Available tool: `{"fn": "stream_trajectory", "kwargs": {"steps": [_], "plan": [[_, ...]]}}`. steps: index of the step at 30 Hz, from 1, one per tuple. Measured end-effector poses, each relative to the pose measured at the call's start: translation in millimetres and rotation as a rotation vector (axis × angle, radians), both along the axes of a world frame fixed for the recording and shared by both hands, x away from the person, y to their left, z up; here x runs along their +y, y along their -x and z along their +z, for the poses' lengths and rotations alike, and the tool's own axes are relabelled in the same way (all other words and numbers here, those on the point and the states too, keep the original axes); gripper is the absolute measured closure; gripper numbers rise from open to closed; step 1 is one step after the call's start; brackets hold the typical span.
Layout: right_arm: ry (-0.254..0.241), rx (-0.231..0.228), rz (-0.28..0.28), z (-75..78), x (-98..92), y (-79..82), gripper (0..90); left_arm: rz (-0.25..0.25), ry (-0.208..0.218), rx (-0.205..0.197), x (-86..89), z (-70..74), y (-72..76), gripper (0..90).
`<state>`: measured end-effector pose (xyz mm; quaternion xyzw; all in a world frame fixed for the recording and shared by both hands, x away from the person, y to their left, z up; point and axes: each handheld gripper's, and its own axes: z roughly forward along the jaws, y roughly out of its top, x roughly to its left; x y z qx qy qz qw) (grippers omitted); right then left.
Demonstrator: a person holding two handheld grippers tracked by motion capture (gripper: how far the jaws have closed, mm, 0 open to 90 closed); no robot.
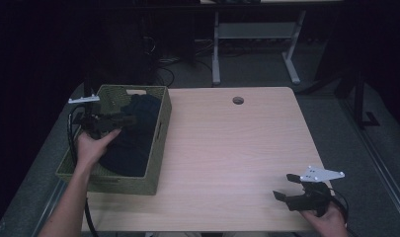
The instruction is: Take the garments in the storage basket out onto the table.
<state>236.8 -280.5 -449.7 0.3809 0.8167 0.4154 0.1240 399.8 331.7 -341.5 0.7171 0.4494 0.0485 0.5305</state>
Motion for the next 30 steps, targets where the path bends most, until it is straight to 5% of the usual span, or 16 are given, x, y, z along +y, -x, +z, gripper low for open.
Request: {"fn": "stream_trajectory", "kwargs": {"steps": [30], "plan": [[0.011, 0.021, 0.016, -1.7, 1.8, -0.8, 17.4, 0.102, -0.053, 0.118, 7.6, -25.7, -39.6, 18.0]]}}
